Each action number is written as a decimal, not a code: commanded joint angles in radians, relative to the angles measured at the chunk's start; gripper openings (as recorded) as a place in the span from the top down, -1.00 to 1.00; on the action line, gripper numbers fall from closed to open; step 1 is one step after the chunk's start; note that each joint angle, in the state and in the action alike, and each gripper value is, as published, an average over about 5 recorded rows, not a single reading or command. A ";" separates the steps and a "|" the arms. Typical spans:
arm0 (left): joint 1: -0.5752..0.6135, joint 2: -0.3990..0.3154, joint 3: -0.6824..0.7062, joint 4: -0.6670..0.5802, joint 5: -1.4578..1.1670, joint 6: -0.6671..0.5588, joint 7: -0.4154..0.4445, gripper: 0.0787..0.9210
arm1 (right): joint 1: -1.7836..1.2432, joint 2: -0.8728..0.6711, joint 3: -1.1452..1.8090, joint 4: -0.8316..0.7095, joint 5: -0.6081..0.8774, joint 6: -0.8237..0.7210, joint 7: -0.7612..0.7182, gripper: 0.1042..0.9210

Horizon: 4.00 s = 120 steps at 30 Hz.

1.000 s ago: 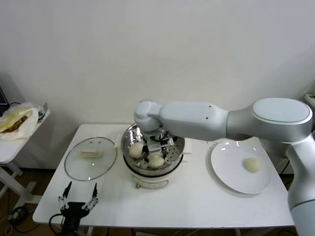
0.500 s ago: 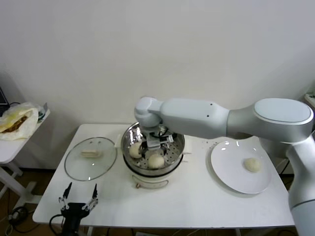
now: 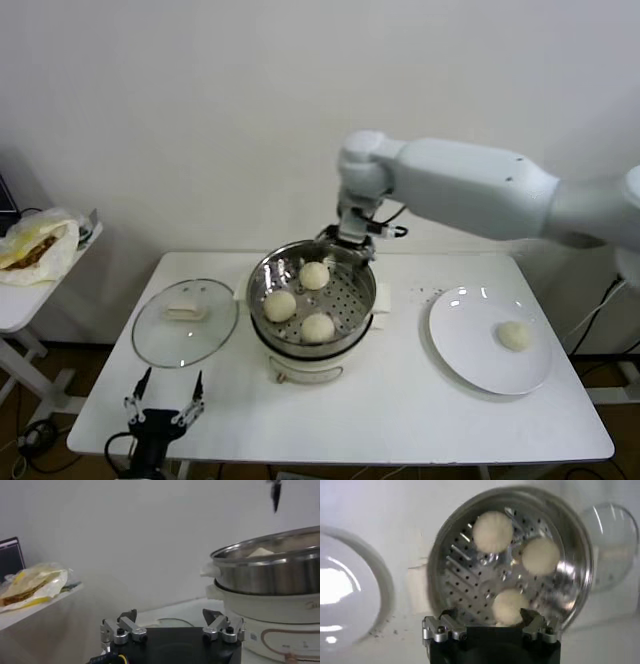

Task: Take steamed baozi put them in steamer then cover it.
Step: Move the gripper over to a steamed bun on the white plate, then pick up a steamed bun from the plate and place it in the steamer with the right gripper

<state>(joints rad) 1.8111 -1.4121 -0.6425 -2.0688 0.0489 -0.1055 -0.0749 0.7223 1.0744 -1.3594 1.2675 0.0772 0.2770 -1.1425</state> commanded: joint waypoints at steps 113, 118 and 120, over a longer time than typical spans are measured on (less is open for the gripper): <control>0.009 0.022 0.074 -0.031 0.000 -0.016 0.044 -0.77 | 0.134 0.320 -0.477 -0.202 0.905 -0.592 0.180 -0.41; 0.007 0.039 0.070 -0.028 -0.007 -0.017 0.042 -0.77 | 0.089 0.340 -0.486 -0.210 0.884 -0.592 0.175 -0.41; 0.006 0.042 0.068 -0.025 -0.009 -0.017 0.041 -0.77 | 0.074 0.347 -0.491 -0.217 0.868 -0.590 0.169 -0.41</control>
<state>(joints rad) 1.8183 -1.3784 -0.5755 -2.0957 0.0439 -0.1213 -0.0345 0.8389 1.3648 -1.8047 1.0150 0.9090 -0.2929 -0.9957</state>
